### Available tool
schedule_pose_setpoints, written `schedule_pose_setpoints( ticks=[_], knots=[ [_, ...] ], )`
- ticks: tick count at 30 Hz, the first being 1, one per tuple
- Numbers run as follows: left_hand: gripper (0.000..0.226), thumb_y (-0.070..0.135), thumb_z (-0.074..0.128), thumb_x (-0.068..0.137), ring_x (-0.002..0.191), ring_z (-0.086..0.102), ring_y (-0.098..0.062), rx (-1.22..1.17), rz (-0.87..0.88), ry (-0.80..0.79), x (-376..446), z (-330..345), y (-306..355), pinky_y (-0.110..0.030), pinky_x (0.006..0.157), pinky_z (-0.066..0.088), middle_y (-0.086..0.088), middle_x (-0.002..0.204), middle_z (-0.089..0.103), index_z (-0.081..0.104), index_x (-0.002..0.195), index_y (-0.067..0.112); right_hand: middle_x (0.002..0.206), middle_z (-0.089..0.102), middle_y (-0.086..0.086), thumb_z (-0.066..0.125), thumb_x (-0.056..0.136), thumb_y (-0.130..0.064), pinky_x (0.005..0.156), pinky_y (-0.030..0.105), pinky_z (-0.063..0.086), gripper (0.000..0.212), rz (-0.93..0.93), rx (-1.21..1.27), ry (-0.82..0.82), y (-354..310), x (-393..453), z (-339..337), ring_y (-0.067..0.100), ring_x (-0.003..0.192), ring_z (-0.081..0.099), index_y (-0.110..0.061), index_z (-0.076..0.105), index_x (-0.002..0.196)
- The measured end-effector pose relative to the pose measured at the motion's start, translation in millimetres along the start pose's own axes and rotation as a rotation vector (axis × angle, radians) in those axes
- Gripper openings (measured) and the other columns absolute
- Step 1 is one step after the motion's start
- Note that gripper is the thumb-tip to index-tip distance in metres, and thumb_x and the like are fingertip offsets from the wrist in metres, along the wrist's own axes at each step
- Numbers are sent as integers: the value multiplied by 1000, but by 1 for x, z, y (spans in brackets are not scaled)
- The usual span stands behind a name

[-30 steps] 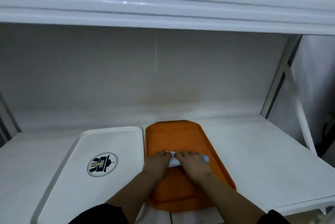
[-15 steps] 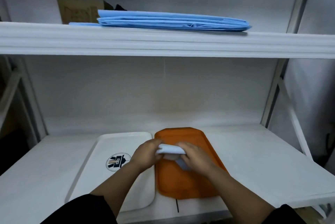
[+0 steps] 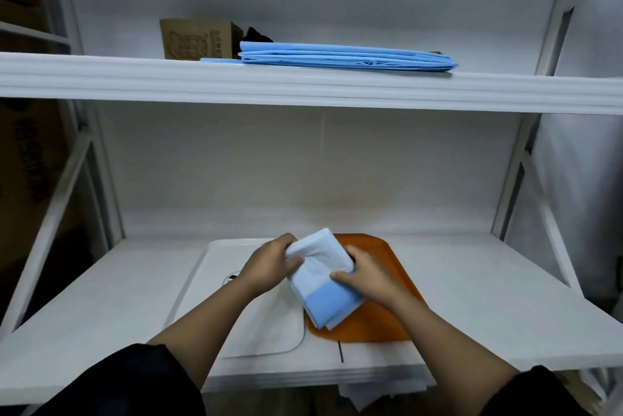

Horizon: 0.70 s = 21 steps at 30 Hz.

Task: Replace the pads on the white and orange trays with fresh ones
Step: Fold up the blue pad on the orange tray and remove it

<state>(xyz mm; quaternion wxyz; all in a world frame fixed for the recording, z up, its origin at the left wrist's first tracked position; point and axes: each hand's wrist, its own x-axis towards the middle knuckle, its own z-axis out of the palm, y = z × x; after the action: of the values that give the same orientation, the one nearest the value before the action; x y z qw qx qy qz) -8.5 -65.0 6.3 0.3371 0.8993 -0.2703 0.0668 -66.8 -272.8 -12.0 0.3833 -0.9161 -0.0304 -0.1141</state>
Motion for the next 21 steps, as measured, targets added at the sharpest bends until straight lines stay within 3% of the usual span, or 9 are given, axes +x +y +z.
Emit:
schedule_pose_setpoints(
  ticks=[5,9,13,15,21],
  knots=[
    [25,12,62,87,68,48,-5,-225,29,59,-30,-5,8,-14,56,36,10,75,53,45,75,27,110,62,-2,71,82,-19,83,29,51,37,16,160,-51,-10,-18,13,12,99,60,-16,55,115],
    [22,12,65,86,72,52,-9,-356,-26,92,-53,-1,5,-20,61,41,6,80,59,49,78,26,115,61,-5,69,85,-26,88,32,53,35,60,320,-88,-5,-39,32,9,102,60,-27,51,114],
    [21,18,69,83,73,57,-8,-314,-39,95,-76,10,-2,-20,59,46,8,83,62,51,80,28,119,61,-9,67,86,-34,83,31,56,41,106,416,-140,8,-65,53,10,106,60,-30,49,122],
    [19,19,70,83,78,59,-8,-288,-30,47,-87,18,-7,-24,64,49,10,87,62,53,87,27,121,61,-8,65,87,-34,90,35,54,45,118,426,-140,16,-77,66,10,109,60,-26,49,128],
    [29,23,68,81,82,60,-14,-124,-24,-142,-122,45,-29,-30,72,49,8,94,63,51,104,30,114,63,-12,67,86,-31,87,26,52,33,209,422,-130,43,-110,98,5,105,59,-32,53,116]
  ],
)
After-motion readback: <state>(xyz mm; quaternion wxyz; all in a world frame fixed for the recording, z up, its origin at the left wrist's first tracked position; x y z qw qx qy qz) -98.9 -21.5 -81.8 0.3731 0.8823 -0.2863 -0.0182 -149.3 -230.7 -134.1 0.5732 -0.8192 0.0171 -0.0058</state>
